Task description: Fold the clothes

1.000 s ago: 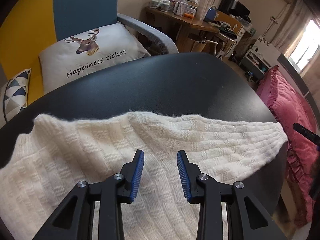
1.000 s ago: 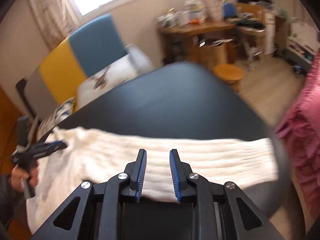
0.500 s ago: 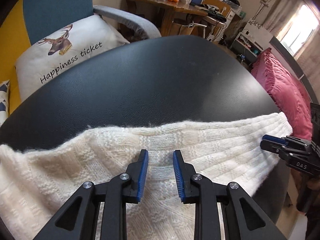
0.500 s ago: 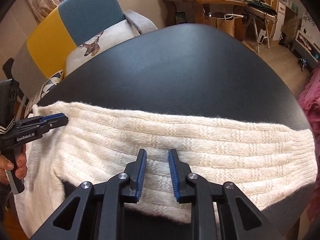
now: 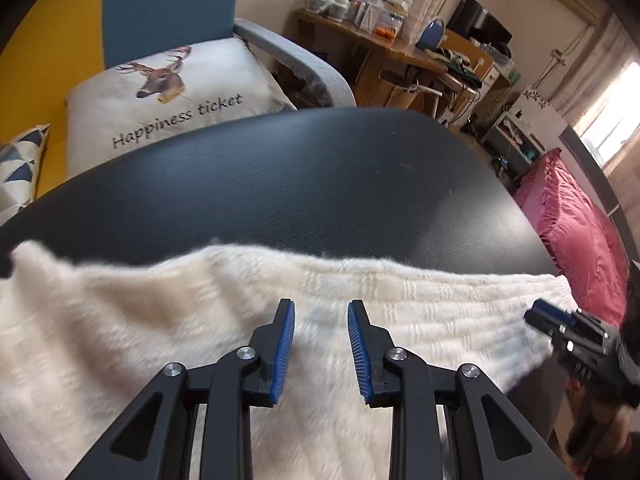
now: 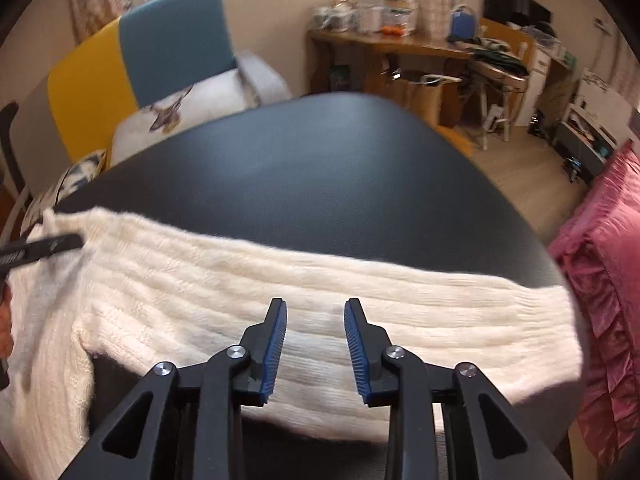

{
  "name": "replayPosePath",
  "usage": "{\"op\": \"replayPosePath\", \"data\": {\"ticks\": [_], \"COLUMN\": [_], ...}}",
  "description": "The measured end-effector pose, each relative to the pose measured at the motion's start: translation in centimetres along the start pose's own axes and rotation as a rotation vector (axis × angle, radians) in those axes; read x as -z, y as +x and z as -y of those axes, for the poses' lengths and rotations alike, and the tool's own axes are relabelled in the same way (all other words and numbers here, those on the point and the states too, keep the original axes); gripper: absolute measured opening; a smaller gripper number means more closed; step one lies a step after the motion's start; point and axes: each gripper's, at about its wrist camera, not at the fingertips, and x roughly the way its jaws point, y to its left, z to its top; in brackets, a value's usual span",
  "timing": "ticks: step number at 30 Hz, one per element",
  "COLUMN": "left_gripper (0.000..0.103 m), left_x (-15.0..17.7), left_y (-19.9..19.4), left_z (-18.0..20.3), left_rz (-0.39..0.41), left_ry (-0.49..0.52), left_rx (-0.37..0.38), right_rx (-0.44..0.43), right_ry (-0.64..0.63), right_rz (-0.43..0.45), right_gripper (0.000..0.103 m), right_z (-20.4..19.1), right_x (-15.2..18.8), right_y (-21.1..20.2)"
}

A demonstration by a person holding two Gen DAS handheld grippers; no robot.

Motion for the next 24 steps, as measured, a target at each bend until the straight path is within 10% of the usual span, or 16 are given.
{"op": "replayPosePath", "data": {"ticks": [4,19,24], "left_gripper": [0.033,0.038,0.038], "left_x": [3.2,14.6,17.7], "left_y": [-3.7,-12.3,-16.0], "left_z": [-2.8,-11.5,-10.9], "left_rz": [0.031,0.079,0.149], "left_ry": [-0.036,-0.230,-0.188], "left_rx": [-0.023,-0.235,-0.296], "right_rx": [0.072,0.210,0.012], "right_ry": [0.110,0.103,-0.072], "right_rz": [0.009,-0.057,0.018], "right_gripper": [0.082,0.085,0.085], "right_z": [4.6,5.4,-4.5], "right_x": [0.5,-0.1,-1.7], "right_y": [-0.7,0.8,-2.1]}}
